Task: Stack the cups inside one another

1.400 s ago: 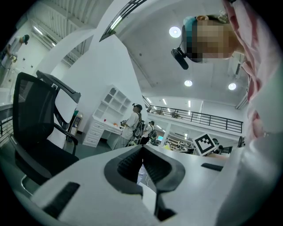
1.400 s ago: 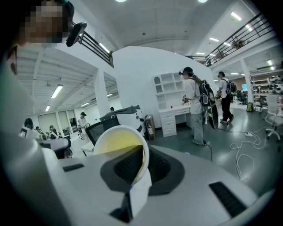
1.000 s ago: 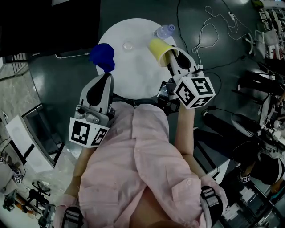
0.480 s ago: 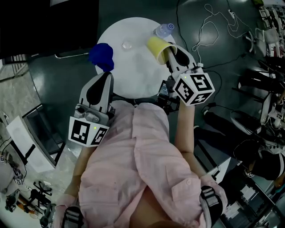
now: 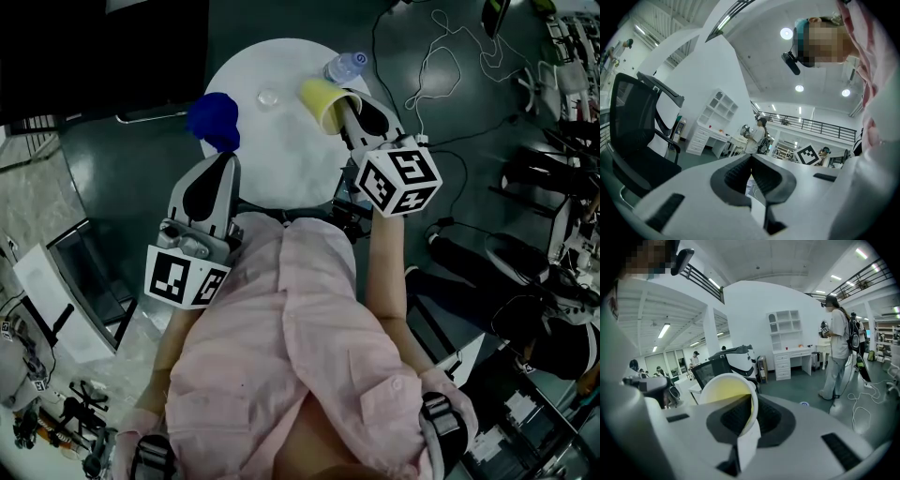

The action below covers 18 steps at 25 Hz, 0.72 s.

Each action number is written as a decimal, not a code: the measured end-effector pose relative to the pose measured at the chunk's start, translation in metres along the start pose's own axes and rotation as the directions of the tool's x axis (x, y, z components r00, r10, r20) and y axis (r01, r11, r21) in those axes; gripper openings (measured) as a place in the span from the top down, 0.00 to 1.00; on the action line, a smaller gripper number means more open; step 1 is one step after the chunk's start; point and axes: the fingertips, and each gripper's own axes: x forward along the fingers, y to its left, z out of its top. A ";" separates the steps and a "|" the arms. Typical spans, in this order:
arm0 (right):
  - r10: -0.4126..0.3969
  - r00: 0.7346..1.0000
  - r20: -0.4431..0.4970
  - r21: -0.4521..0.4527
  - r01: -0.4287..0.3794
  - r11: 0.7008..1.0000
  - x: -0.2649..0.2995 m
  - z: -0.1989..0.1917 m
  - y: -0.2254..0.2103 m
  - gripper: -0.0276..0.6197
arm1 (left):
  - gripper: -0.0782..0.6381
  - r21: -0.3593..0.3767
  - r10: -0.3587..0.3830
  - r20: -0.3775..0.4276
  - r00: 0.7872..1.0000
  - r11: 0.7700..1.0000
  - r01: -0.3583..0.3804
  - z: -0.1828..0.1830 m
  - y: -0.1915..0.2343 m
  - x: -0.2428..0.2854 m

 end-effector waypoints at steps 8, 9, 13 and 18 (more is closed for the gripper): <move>0.014 0.999 -0.036 -0.013 -0.014 1.000 0.011 -0.007 0.004 0.90 | 0.87 -0.007 -0.007 -0.006 1.000 1.000 0.007 0.000 0.001 0.003; 0.015 0.999 -0.040 -0.013 -0.016 1.000 0.012 -0.008 0.003 0.90 | 0.87 -0.008 -0.007 -0.007 1.000 1.000 0.007 0.000 0.002 0.004; 0.024 0.998 -0.051 -0.011 -0.024 1.000 0.015 -0.010 0.003 0.90 | 0.87 -0.011 -0.008 -0.008 1.000 1.000 0.008 0.000 0.001 0.006; 0.039 0.997 -0.071 -0.016 -0.040 0.999 0.021 -0.014 0.003 0.90 | 0.87 -0.014 -0.012 -0.012 1.000 1.000 0.012 -0.002 0.003 0.007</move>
